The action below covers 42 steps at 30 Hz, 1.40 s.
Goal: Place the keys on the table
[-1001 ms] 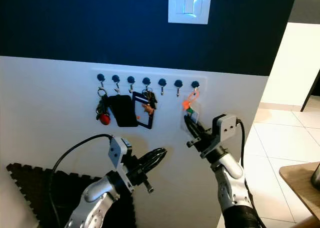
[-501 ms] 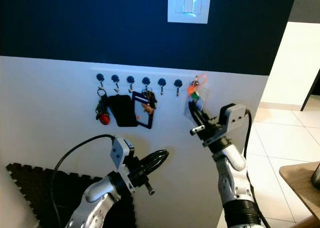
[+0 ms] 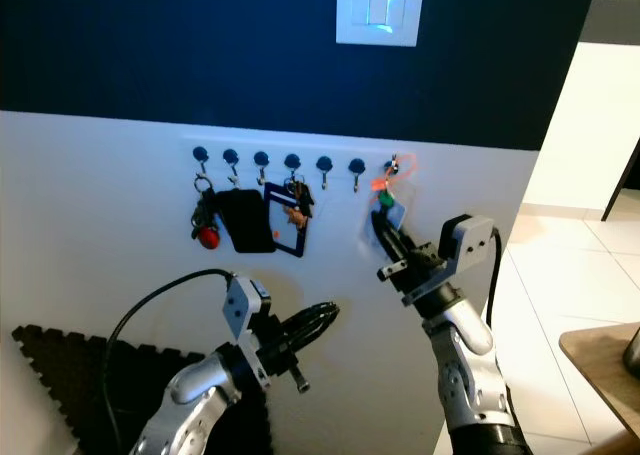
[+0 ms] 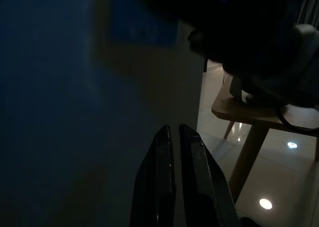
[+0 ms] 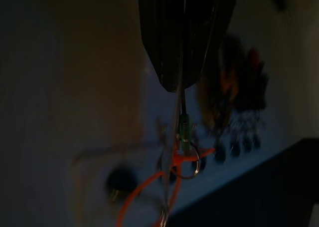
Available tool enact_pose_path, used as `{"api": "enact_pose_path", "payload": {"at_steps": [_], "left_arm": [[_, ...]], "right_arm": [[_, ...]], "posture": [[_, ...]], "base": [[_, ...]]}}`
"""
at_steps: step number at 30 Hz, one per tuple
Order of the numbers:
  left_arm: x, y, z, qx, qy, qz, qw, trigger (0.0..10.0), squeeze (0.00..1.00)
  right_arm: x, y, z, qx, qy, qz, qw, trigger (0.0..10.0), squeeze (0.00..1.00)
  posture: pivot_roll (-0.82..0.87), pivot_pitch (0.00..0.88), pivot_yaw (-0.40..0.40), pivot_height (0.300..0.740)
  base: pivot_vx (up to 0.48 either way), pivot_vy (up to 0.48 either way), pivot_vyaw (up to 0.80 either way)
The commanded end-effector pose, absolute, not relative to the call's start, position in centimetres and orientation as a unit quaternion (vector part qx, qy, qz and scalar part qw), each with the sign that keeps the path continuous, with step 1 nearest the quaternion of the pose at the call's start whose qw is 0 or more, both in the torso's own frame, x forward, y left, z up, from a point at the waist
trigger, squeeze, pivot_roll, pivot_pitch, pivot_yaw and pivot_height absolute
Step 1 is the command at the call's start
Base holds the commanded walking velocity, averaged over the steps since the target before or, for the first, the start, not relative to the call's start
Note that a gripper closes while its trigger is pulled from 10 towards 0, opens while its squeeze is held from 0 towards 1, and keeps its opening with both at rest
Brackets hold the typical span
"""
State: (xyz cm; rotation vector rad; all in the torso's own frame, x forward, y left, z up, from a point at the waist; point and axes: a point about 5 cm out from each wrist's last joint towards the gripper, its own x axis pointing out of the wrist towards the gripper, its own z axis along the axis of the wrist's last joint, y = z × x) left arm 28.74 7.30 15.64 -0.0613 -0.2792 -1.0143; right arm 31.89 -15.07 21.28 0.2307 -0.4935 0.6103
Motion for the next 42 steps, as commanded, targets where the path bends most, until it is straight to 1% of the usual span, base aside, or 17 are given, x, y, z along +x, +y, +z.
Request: {"api": "enact_pose_path", "payload": {"at_steps": [1, 5, 7, 10, 14, 18, 23, 29, 32, 38, 42], "left_arm": [[28.5, 7.5, 15.3, -0.015, -0.122, -0.49, 0.863, 10.0, 0.0], [28.4, 7.5, 15.2, -0.012, -0.12, -0.491, 0.863, 10.0, 0.0], [28.4, 7.6, 15.1, -0.01, -0.118, -0.492, 0.863, 10.0, 0.0], [28.4, 7.6, 15.1, -0.01, -0.118, -0.492, 0.862, 10.0, 0.0], [28.5, 7.6, 15.2, -0.008, -0.117, -0.494, 0.861, 10.0, 0.0], [28.6, 7.6, 15.3, -0.008, -0.117, -0.496, 0.861, 10.0, 0.0], [28.7, 7.6, 15.3, -0.007, -0.116, -0.496, 0.86, 10.0, 0.0], [28.6, 7.7, 15.3, -0.006, -0.116, -0.496, 0.86, 10.0, 0.0], [28.6, 7.7, 15.3, -0.005, -0.114, -0.498, 0.86, 10.0, 0.0], [28.5, 7.7, 15.2, -0.003, -0.113, -0.5, 0.859, 10.0, 0.0], [28.6, 7.8, 15.2, -0.002, -0.111, -0.502, 0.858, 10.0, 0.0]], "right_arm": [[31.4, -14.7, 19.9, 0.108, -0.21, 0.316, 0.919, 10.0, 0.0], [31.0, -14.9, 18.5, 0.104, -0.188, 0.312, 0.925, 10.0, 0.0], [30.9, -15.4, 18.0, 0.11, -0.182, 0.293, 0.932, 10.0, 0.0], [30.9, -15.7, 18.0, 0.112, -0.184, 0.283, 0.935, 10.0, 0.0], [30.9, -16.2, 19.3, 0.119, -0.212, 0.267, 0.933, 10.0, 0.0], [31.2, -16.4, 21.2, 0.127, -0.24, 0.263, 0.926, 10.0, 0.0], [31.4, -16.2, 22.5, 0.127, -0.257, 0.273, 0.918, 10.0, 0.0], [31.5, -16.0, 23.2, 0.137, -0.265, 0.278, 0.913, 10.0, 0.0], [31.3, -15.5, 24.1, 0.158, -0.272, 0.293, 0.903, 10.0, 0.0], [30.9, -15.0, 24.1, 0.167, -0.268, 0.307, 0.898, 10.0, 0.0], [30.5, -14.7, 24.8, 0.196, -0.27, 0.324, 0.885, 10.0, 0.0]], "posture": [[0.03, 0.0, -0.012, 0.74], [0.03, 0.0, -0.012, 0.74], [0.04, 0.001, -0.007, 0.74], [0.04, 0.004, -0.003, 0.74], [0.03, 0.006, 0.004, 0.74], [0.03, 0.006, 0.005, 0.74], [0.04, 0.005, 0.004, 0.74], [0.04, 0.005, 0.002, 0.74], [0.04, 0.005, 0.002, 0.74], [0.04, 0.006, 0.006, 0.74], [0.04, 0.006, 0.012, 0.74]], "base": [[0.0, 0.0, 0.0], [0.0, 0.0, 0.0], [0.0, 0.0, 0.0], [0.0, 0.0, 0.0], [0.0, 0.0, 0.0], [0.0, 0.0, 0.0], [0.0, 0.0, 0.0], [0.0, 0.0, 0.0], [0.0, 0.0, 0.0], [0.0, 0.0, 0.0], [0.0, 0.0, 0.0]]}}
